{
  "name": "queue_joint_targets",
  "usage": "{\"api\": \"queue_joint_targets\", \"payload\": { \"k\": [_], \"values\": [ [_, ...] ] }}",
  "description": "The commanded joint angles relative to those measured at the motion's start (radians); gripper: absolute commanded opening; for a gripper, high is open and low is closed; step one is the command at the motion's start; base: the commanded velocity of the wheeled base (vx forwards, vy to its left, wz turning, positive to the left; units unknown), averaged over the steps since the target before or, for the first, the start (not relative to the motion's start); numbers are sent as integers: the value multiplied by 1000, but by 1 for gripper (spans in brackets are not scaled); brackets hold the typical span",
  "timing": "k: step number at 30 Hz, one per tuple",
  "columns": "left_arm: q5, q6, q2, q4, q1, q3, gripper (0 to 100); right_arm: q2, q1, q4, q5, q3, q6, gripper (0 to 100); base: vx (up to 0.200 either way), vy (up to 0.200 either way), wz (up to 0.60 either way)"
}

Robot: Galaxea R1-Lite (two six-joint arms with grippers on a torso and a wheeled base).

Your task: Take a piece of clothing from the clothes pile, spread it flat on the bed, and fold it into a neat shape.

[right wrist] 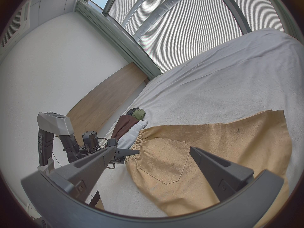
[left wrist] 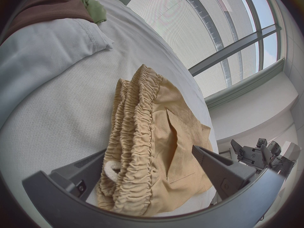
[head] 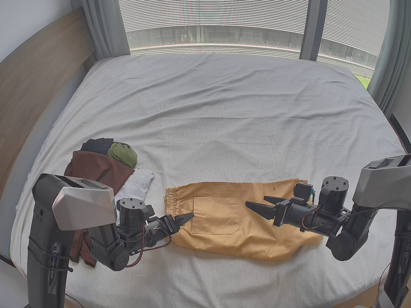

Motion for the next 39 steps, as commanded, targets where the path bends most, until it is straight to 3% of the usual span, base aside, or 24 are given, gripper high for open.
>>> {"api": "queue_joint_targets", "payload": {
  "k": [1,4,5,15,24,39],
  "values": [
    [1,-2,2,0,1,-8,100,0,0,-1,1,-1,0,100,0,0,0],
    [-1,-7,2,0,1,-8,100,0,0,-4,1,-1,0,100,0,0,0],
    [-1,-7,2,0,1,-8,0,0,0,-4,1,-1,0,100,0,0,0],
    [8,-2,7,-23,20,9,0,1,2,-4,1,2,0,100,0,0,0],
    [7,6,-7,-169,89,129,0,6,8,-4,-1,4,0,100,0,0,0],
    [-44,29,-119,-176,184,262,0,20,12,-4,-1,5,-1,100,0,0,0]
  ]
}}
